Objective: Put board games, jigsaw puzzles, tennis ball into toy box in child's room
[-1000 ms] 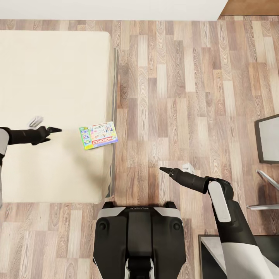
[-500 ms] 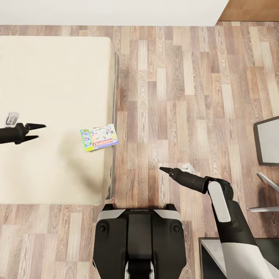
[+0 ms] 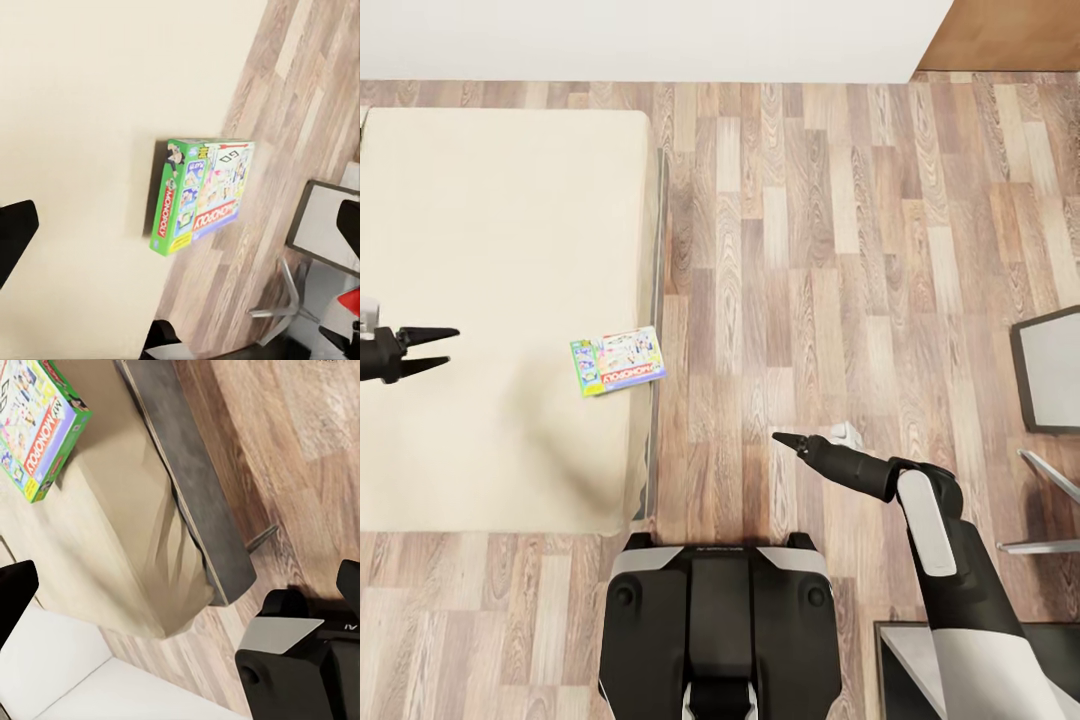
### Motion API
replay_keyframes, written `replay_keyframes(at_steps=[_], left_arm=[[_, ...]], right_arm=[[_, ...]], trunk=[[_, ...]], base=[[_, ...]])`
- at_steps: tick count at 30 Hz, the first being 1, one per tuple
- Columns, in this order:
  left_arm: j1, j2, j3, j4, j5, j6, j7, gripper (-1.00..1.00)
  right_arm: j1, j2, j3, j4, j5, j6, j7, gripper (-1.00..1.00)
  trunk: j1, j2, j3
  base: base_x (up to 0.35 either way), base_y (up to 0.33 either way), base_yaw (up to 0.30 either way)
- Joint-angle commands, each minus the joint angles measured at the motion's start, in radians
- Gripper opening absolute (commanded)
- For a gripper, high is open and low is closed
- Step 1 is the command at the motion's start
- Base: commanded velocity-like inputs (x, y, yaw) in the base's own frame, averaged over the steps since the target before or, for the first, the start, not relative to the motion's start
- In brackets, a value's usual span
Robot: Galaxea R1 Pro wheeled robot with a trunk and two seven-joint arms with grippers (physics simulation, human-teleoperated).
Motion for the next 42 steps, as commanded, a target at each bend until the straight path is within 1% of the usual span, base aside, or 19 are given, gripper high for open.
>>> replay_keyframes(at_steps=[1, 5, 8, 15, 18, 19, 22, 23, 27, 28, 30, 37, 42], left_arm=[[0.006, 0.001, 0.000, 0.000, 0.002, 0.007, -0.025, 1.00], [0.035, 0.003, -0.003, 0.000, 0.000, 0.007, -0.111, 1.00], [0.055, 0.005, -0.004, 0.000, 0.000, 0.006, -0.163, 1.00], [0.095, 0.012, -0.005, -0.001, -0.001, 0.005, -0.246, 1.00], [0.116, 0.022, -0.005, -0.001, -0.001, 0.004, -0.281, 1.00], [0.138, 0.031, -0.005, -0.001, -0.001, 0.001, -0.319, 1.00], [0.159, 0.042, -0.005, -0.001, -0.001, -0.003, -0.361, 1.00], [0.172, 0.054, -0.005, -0.001, -0.001, -0.004, -0.388, 1.00], [0.192, 0.076, -0.005, -0.001, -0.001, -0.007, -0.394, 1.00], [0.199, 0.085, -0.005, -0.001, -0.001, -0.007, -0.394, 1.00], [0.203, 0.093, -0.006, -0.001, 0.000, -0.007, -0.394, 1.00], [0.210, 0.104, -0.005, 0.000, 0.001, -0.008, -0.394, 1.00], [0.213, 0.106, -0.005, 0.000, 0.002, -0.008, -0.394, 1.00]], right_arm=[[0.000, 0.000, -0.003, 0.000, 0.009, 0.004, 0.010, 1.00], [0.001, 0.000, -0.023, 0.000, 0.007, 0.005, 0.010, 1.00], [0.001, 0.001, -0.042, 0.000, 0.007, 0.010, 0.010, 1.00], [0.003, 0.000, -0.069, -0.002, 0.007, 0.016, 0.011, 1.00], [0.005, 0.001, -0.075, -0.003, 0.007, 0.019, 0.011, 1.00], [0.006, 0.000, -0.078, -0.003, 0.006, 0.020, 0.011, 1.00], [0.007, 0.000, -0.081, -0.003, 0.006, 0.021, 0.012, 1.00], [0.008, 0.000, -0.082, -0.003, 0.006, 0.021, 0.012, 1.00], [0.009, 0.001, -0.083, -0.003, 0.006, 0.021, 0.013, 1.00], [0.009, 0.001, -0.083, -0.004, 0.005, 0.021, 0.014, 1.00], [0.009, 0.001, -0.083, -0.004, 0.005, 0.021, 0.014, 1.00], [0.011, 0.001, -0.084, -0.005, 0.005, 0.021, 0.015, 1.00], [0.013, 0.001, -0.084, -0.005, 0.005, 0.021, 0.016, 1.00]], trunk=[[0.001, -0.001, 0.000], [0.001, -0.001, 0.002], [0.001, -0.001, 0.003], [0.001, -0.001, 0.004], [0.001, -0.001, 0.004], [0.001, -0.001, 0.004], [0.001, -0.001, 0.004], [0.001, -0.001, 0.004], [0.001, -0.001, 0.004], [0.001, -0.001, 0.004], [0.001, -0.001, 0.004], [0.001, -0.001, 0.004], [0.001, -0.001, 0.004]], base=[[0.000, 0.000, 0.000], [0.000, 0.000, 0.000], [0.000, 0.000, 0.000], [0.000, 0.000, 0.000], [0.000, 0.000, 0.000], [0.000, 0.000, 0.000], [0.000, 0.000, 0.000], [0.000, 0.000, 0.000], [0.000, 0.000, 0.000], [0.000, 0.000, 0.000], [0.000, 0.000, 0.000], [0.000, 0.000, 0.000], [0.000, 0.000, 0.000]])
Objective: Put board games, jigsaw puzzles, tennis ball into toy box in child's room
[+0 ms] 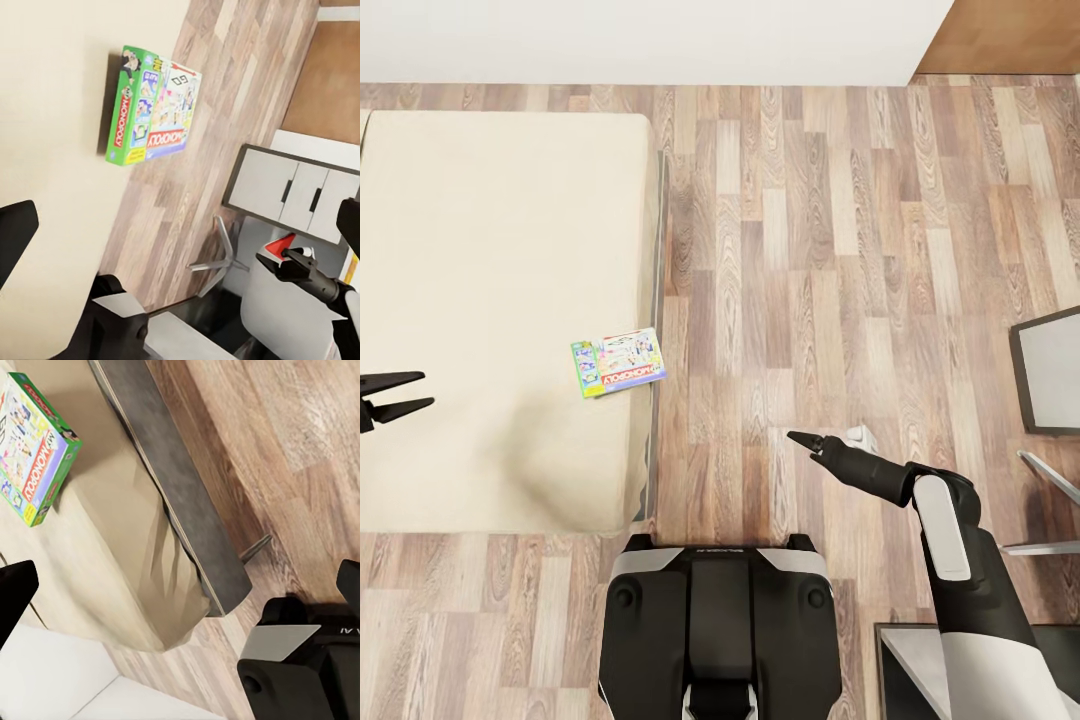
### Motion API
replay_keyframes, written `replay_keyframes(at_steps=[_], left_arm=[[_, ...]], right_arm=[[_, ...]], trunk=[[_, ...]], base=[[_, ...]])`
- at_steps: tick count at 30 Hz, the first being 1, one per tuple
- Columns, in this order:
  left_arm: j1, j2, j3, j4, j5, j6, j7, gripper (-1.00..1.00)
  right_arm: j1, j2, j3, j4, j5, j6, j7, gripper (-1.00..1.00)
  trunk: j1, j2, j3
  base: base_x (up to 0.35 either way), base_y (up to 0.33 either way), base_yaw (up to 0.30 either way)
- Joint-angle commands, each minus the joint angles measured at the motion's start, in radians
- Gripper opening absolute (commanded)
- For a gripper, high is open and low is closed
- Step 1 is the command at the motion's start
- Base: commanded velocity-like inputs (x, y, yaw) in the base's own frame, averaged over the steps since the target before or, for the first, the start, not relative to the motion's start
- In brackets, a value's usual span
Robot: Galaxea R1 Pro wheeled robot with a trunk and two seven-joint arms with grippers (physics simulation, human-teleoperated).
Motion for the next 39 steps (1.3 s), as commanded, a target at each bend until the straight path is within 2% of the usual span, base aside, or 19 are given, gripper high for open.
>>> replay_keyframes(at_steps=[1, 31, 39], left_arm=[[0.000, 0.000, 0.000, 0.000, -0.001, 0.011, -0.005, 1.00], [0.004, 0.000, 0.000, 0.017, -0.003, 0.008, -0.005, 1.00], [0.010, -0.004, -0.001, 0.020, -0.004, -0.023, -0.005, 1.00]], right_arm=[[0.000, 0.000, -0.002, 0.000, 0.009, 0.004, 0.010, 1.00], [0.000, 0.000, 0.000, 0.001, 0.010, 0.003, 0.007, 1.00], [-0.001, 0.002, 0.003, 0.001, 0.012, -0.005, 0.006, 1.00]], trunk=[[0.001, -0.002, -0.001], [0.001, -0.002, -0.001], [0.001, -0.002, 0.003]], base=[[0.000, 0.000, 0.000], [0.000, 0.000, 0.000], [0.000, 0.000, 0.000]])
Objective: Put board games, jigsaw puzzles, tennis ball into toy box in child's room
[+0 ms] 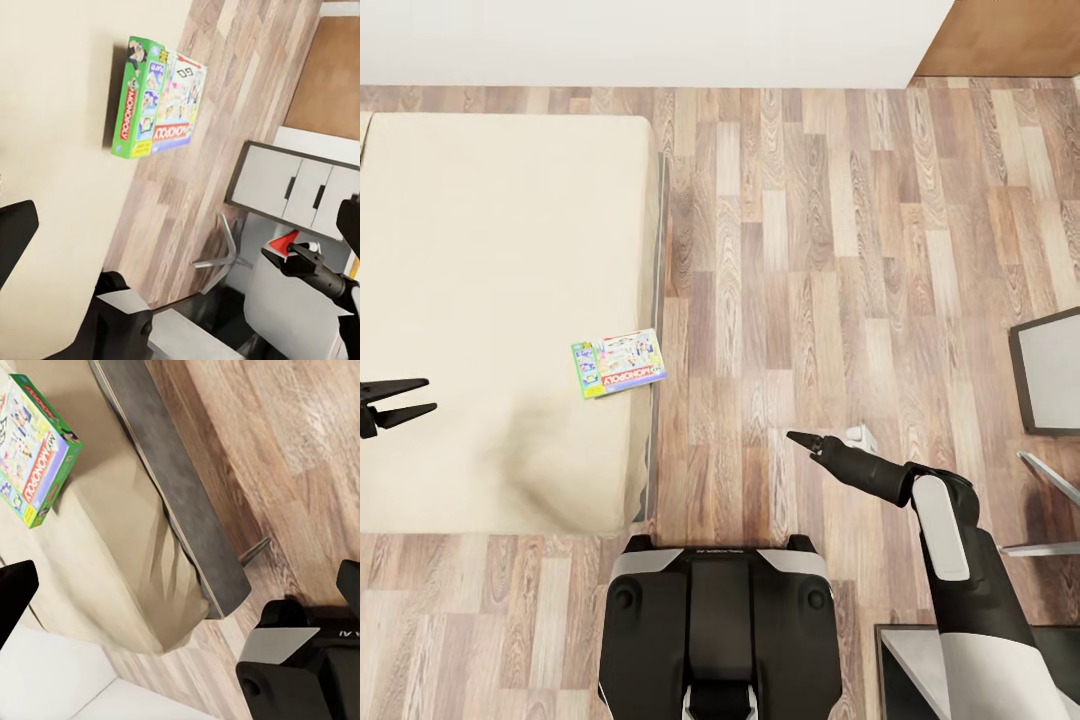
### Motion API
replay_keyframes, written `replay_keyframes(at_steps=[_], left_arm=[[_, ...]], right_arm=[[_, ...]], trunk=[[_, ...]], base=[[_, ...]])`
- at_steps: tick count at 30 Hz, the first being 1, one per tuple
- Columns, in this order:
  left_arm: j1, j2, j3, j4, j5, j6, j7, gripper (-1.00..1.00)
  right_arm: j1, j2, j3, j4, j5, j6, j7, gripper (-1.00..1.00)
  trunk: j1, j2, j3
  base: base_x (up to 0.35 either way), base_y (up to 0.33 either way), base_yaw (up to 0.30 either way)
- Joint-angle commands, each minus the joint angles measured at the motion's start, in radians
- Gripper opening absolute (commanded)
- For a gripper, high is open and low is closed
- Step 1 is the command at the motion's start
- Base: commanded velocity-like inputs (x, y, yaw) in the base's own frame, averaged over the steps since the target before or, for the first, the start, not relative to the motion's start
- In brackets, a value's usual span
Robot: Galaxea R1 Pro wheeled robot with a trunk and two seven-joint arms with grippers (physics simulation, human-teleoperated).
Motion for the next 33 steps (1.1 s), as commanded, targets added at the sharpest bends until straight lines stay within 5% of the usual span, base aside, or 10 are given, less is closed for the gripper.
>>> replay_keyframes(at_steps=[1, 33], left_arm=[[0.001, -0.001, 0.000, 0.000, -0.001, 0.008, -0.004, 1.00], [0.025, -0.009, 0.002, 0.000, -0.002, -0.002, -0.004, 1.00]], right_arm=[[-0.001, 0.001, -0.001, 0.000, 0.010, 0.004, 0.009, 1.00], [-0.003, 0.000, -0.004, -0.019, 0.016, 0.001, 0.006, 1.00]], trunk=[[0.001, -0.002, 0.000], [0.001, -0.002, 0.051]], base=[[0.000, 0.000, 0.000], [0.000, 0.000, 0.000]])
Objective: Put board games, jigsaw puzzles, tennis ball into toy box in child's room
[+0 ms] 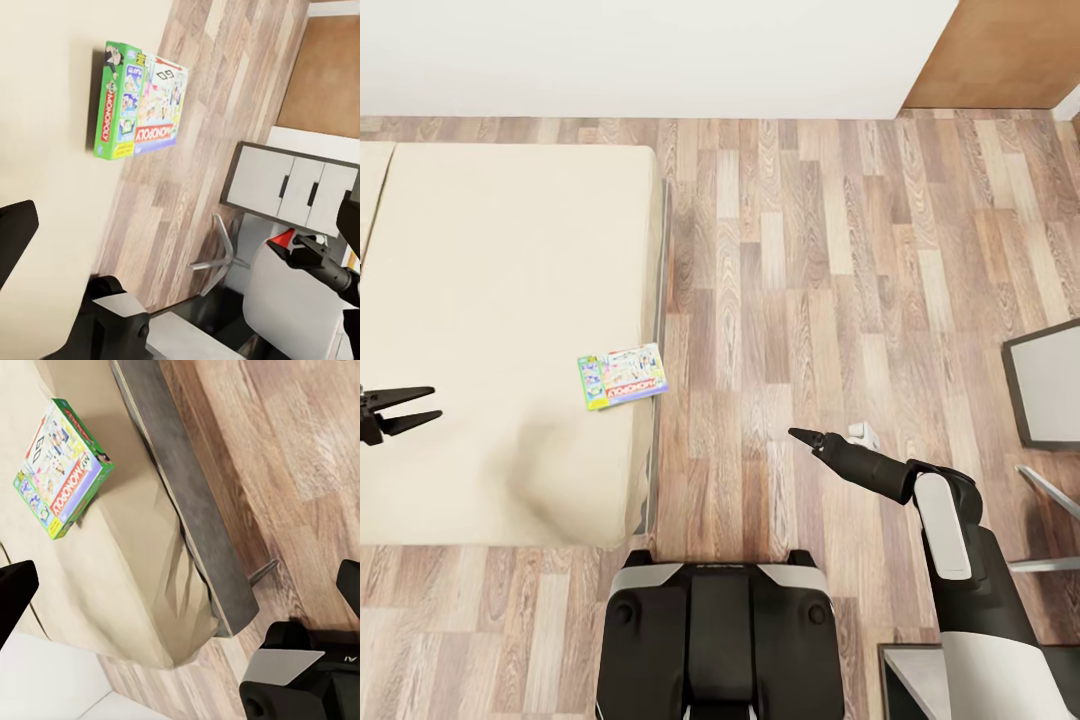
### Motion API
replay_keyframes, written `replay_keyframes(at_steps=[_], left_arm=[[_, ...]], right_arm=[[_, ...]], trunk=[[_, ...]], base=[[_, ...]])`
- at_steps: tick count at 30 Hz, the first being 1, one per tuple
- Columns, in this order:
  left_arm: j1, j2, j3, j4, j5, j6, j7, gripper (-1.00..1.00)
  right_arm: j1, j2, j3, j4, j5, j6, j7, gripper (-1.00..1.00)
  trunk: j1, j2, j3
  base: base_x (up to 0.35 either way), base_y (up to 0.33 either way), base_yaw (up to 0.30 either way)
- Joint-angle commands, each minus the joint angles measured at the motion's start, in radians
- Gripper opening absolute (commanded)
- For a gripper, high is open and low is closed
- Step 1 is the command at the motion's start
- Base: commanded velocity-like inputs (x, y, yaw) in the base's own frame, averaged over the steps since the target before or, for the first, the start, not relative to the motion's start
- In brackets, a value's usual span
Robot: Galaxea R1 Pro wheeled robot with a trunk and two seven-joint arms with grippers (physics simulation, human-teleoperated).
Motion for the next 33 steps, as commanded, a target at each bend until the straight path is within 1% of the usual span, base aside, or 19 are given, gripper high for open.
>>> replay_keyframes(at_steps=[1, 33], left_arm=[[0.003, 0.000, 0.000, 0.000, -0.001, 0.010, -0.004, 1.00], [0.068, -0.004, -0.001, 0.000, 0.002, -0.027, -0.004, 1.00]], right_arm=[[-0.001, 0.000, -0.002, 0.000, 0.009, 0.004, 0.009, 1.00], [-0.001, -0.001, -0.001, 0.007, 0.011, 0.004, 0.009, 1.00]], trunk=[[0.001, -0.001, 0.001], [0.001, -0.001, 0.053]], base=[[0.000, 0.000, 0.000], [0.000, 0.000, 0.000]])
